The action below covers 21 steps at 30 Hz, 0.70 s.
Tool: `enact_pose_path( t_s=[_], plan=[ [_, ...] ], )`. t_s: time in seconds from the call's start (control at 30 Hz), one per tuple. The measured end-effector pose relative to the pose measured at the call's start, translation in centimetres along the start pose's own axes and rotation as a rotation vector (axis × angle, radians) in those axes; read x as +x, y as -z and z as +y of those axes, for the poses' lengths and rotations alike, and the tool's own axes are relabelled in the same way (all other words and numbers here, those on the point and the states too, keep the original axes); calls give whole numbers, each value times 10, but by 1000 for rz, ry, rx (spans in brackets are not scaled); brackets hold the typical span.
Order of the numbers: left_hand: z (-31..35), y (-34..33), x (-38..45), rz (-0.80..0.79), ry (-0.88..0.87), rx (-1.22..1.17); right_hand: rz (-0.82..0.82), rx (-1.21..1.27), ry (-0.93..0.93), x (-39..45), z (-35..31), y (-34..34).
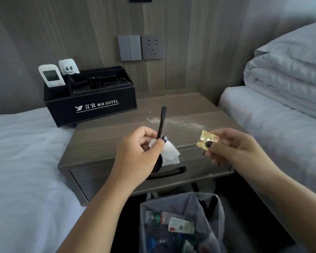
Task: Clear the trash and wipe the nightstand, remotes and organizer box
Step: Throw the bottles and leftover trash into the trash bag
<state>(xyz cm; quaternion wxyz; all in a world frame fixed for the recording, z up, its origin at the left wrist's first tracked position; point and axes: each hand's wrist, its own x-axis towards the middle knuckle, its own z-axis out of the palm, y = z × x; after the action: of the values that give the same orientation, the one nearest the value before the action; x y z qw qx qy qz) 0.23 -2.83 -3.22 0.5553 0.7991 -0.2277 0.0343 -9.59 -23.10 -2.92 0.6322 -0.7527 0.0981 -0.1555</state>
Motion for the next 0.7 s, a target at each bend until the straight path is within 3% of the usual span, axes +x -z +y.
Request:
enact_pose_path(
  t_s=[0.23,0.33,0.47,0.53,0.6,0.7],
  plan=[
    [-37,-8,-62,-162,160,222,-456,-809,-228,-30,100,-31],
    [-46,-17,-66,-220,191,307,-586,-943,-323,-32,140,-49],
    [-54,-25,-63,-247,239,337,-482,-816,-309,-31,142,-57],
    [-56,-26,-61,-233,257,314,-320,-544,-323,-30,120,-60],
    [-56,-28,-58,-208,279,234,-269,-140,-392,-35,97,-61],
    [-53,-34,-51,-187,314,121,-212,132,-438,-42,79,-61]
  ],
)
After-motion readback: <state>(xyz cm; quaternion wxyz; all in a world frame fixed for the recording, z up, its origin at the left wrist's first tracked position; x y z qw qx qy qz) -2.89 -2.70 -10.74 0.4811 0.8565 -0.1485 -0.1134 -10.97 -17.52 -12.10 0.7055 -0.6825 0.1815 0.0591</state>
